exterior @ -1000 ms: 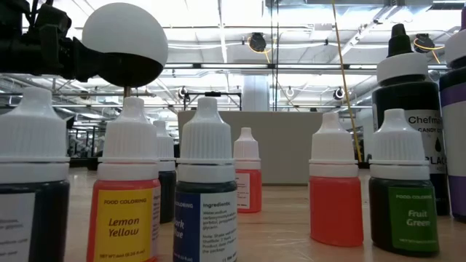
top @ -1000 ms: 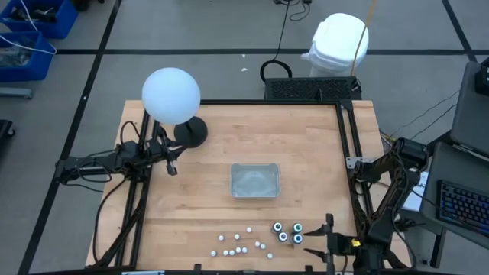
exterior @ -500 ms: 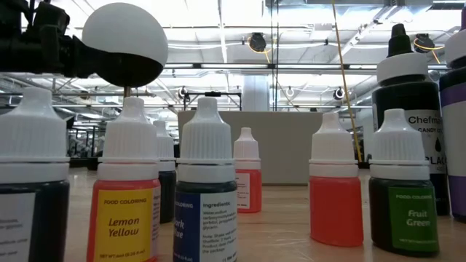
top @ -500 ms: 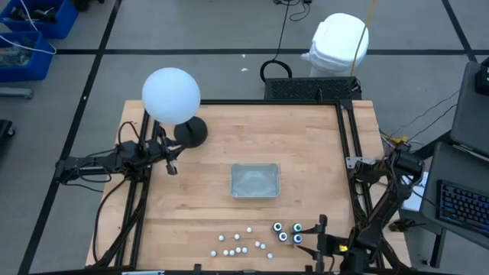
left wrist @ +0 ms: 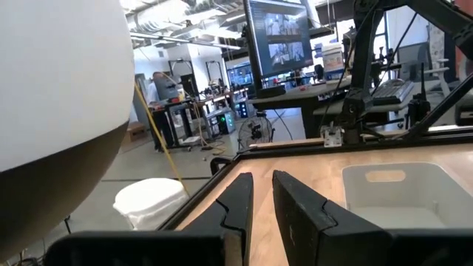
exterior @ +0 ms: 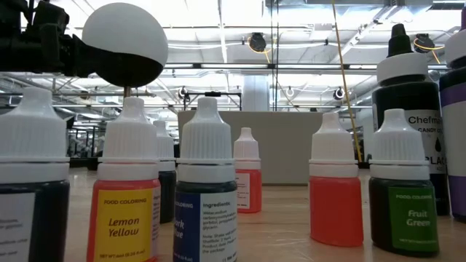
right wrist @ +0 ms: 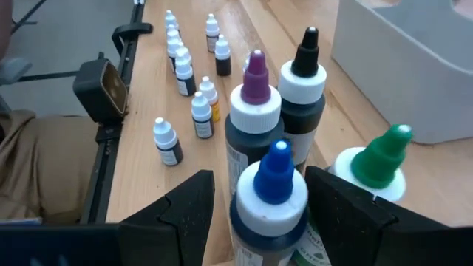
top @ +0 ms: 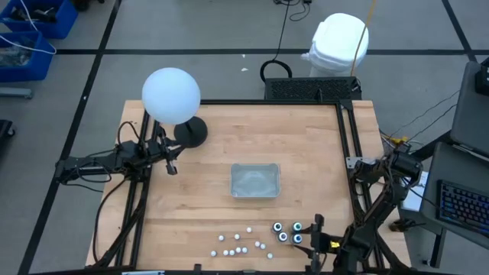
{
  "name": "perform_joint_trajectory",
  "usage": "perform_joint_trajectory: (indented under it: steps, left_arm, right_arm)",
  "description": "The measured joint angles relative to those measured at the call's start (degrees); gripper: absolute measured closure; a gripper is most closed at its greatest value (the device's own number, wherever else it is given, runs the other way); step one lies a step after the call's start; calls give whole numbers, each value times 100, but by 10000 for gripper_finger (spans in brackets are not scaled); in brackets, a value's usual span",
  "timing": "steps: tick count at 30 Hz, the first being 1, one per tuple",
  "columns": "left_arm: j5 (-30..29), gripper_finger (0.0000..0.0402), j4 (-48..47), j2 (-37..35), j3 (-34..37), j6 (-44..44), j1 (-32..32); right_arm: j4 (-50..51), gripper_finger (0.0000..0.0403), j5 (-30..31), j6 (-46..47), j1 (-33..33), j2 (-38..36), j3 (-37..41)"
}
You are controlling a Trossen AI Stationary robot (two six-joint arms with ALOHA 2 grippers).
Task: Pick & Place food coloring
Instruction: Put the large blue food coloring bottle into the gray bin
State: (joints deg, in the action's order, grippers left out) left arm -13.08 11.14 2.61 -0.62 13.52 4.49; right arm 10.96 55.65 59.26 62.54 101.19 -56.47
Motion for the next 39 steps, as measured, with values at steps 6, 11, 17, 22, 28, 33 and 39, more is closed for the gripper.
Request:
perform_joint_trajectory:
  steps: [6, 11, 17, 22, 28, 33, 39]
  left_arm:
    - [2, 339, -4, 0, 0, 112, 0]
    - [0, 339, -9, -2, 0, 142, 0]
    - [0, 339, -13, -1, 0, 142, 0]
    - [-17, 339, -15, -2, 0, 140, 0]
    - [-50, 339, -25, -2, 0, 135, 0]
    - [-50, 339, -56, -1, 0, 122, 1]
    - [-52, 339, -59, 0, 0, 122, 0]
  right_arm:
    - [4, 202, -198, -42, -132, 0, 0]
    - [2, 207, -200, -36, -107, 0, 0]
    - [1, 251, -196, -41, -59, -3, 0]
    - [-22, 293, -193, -155, -59, -7, 0]
    - [-179, 293, -646, -473, -72, -251, 3]
    - [-297, 293, -965, -879, -99, -834, 2]
    - [-267, 293, -891, -2148, -51, -1630, 4]
